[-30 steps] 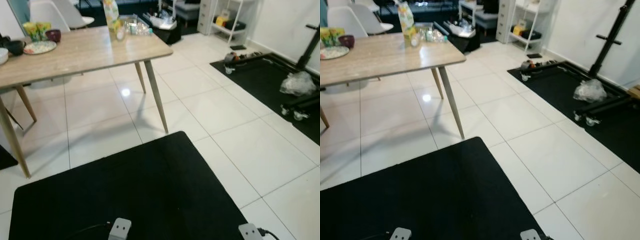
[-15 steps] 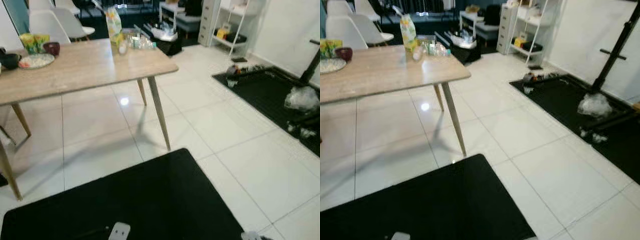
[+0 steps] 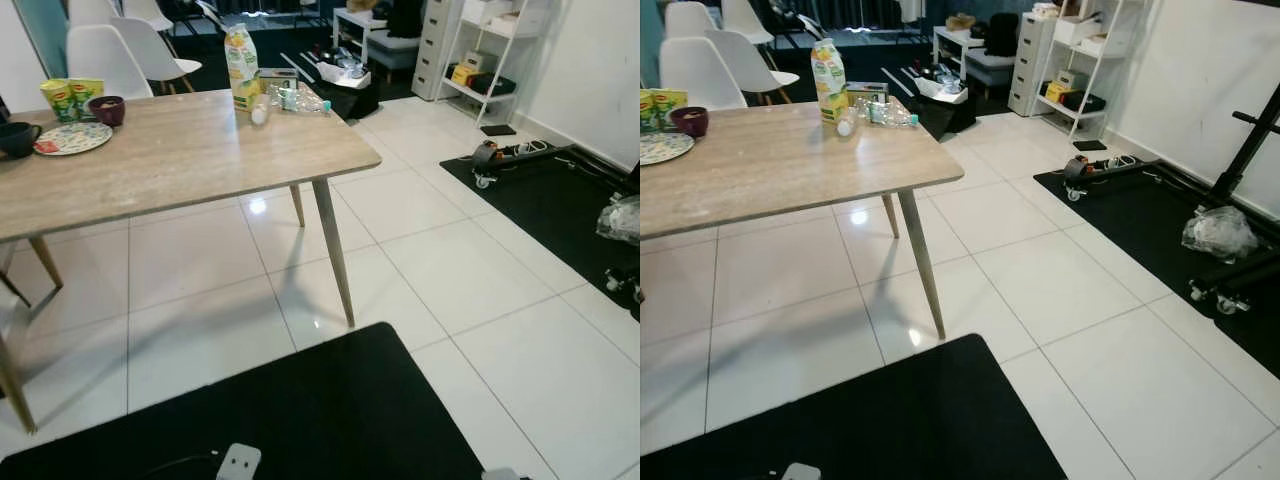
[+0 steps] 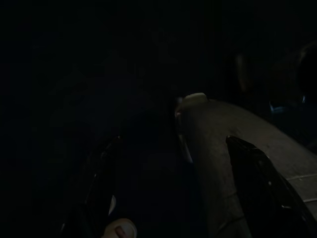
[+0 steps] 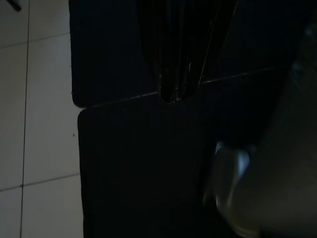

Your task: Restocking fridge

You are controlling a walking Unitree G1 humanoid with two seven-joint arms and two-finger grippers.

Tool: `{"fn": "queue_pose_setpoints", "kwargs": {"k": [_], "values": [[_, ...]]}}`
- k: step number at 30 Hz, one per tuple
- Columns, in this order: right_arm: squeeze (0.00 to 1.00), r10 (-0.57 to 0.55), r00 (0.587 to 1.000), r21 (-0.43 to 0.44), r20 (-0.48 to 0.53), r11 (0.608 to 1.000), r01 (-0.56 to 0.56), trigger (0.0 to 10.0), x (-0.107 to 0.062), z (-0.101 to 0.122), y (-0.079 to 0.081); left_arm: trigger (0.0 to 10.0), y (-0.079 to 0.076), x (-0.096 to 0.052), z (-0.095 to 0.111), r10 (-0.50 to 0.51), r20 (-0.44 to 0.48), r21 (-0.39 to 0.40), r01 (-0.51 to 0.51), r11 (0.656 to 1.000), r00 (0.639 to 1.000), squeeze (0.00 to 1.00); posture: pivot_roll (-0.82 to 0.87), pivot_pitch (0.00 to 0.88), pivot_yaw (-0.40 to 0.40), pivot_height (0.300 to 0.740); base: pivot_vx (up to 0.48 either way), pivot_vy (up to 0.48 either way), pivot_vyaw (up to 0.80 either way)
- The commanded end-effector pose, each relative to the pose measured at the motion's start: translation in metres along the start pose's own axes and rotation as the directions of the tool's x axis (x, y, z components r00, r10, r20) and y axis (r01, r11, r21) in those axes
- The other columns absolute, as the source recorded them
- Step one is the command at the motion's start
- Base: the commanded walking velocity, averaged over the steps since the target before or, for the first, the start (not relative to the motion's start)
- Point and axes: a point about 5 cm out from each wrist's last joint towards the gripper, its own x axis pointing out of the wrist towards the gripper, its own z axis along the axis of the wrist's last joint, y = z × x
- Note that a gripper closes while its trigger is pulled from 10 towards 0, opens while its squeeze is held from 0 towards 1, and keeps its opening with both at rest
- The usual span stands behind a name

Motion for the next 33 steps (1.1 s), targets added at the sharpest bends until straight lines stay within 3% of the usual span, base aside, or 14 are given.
{"fn": "queue_pose_setpoints", "kwargs": {"k": [1, 21, 33], "values": [[0.00, -0.016, 1.000, -0.003, 0.016, 1.000, 0.016, 10.0, -0.0005, 0.0049, -0.0048, 10.0, 0.0005, -0.0014, -0.0071, -0.010, -0.035, 0.022, 0.011, 1.000, 0.999, 0.00, 0.04, 0.000, -0.019, 0.740, 0.390, 0.000, 0.00], [0.00, -0.017, 1.000, -0.001, 0.019, 1.000, 0.017, 10.0, -0.0012, 0.0036, -0.0074, 10.0, 0.0017, -0.0024, -0.0090, -0.006, -0.027, 0.013, 0.006, 1.000, 1.000, 0.00, 0.03, 0.000, -0.025, 0.740, 0.369, 0.000, 0.00], [0.00, 0.006, 0.999, -0.010, 0.033, 1.000, -0.006, 10.0, -0.0008, 0.0056, -0.0044, 10.0, 0.0019, -0.0022, -0.0082, -0.002, -0.023, -0.002, 0.002, 1.000, 1.000, 0.00, 0.04, 0.000, -0.024, 0.740, 0.000, 0.000, 0.17]]}}
